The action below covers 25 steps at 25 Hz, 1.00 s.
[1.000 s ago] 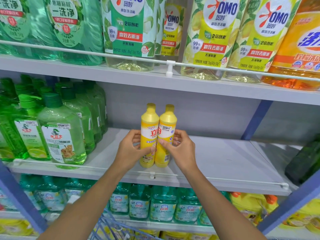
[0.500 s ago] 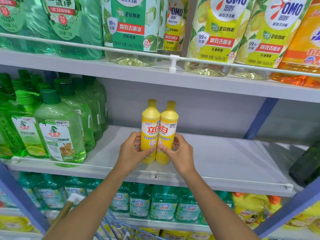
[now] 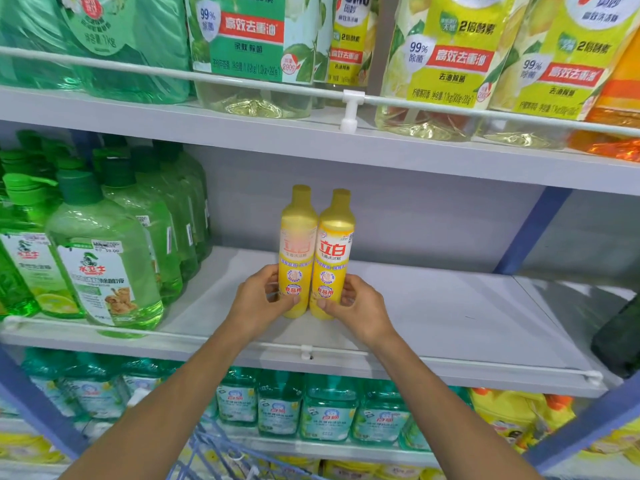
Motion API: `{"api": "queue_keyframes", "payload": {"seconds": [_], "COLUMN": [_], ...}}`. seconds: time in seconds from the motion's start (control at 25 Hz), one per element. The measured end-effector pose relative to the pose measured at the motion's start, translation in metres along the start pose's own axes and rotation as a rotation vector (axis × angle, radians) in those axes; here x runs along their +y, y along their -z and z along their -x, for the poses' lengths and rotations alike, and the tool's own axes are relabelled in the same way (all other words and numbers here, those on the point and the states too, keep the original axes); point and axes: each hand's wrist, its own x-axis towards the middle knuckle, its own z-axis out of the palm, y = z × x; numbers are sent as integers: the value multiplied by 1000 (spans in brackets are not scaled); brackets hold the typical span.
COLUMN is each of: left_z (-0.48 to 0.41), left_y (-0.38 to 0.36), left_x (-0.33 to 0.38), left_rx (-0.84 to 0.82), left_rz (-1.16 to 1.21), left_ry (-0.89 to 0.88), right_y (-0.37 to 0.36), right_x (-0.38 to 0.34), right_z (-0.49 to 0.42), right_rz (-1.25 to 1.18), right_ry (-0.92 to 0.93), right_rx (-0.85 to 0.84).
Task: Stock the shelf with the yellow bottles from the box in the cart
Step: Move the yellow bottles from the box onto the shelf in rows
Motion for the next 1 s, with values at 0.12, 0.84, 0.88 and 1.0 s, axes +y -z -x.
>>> {"api": "queue_keyframes", "payload": {"seconds": [0.12,0.84,0.88,1.0], "left_z": [-2,-128,-129,-132], "left_y": [-8,-38,-37,-38], "left_x": [1,-50,-50,-50], "left_rx": [36,192,186,185], "left_rz": [-26,153,164,166], "left_ry": [19,3,-1,-13], "right_y": [-12,-46,-47,-49], "right_x": [8,56,59,62], "right_z": [-3,-145,-147,-150], "right_rz": [100,-120,-121,-119], "right_ry": [-15,-19,-13,5], "right_rx": [59,238,240,221]}}
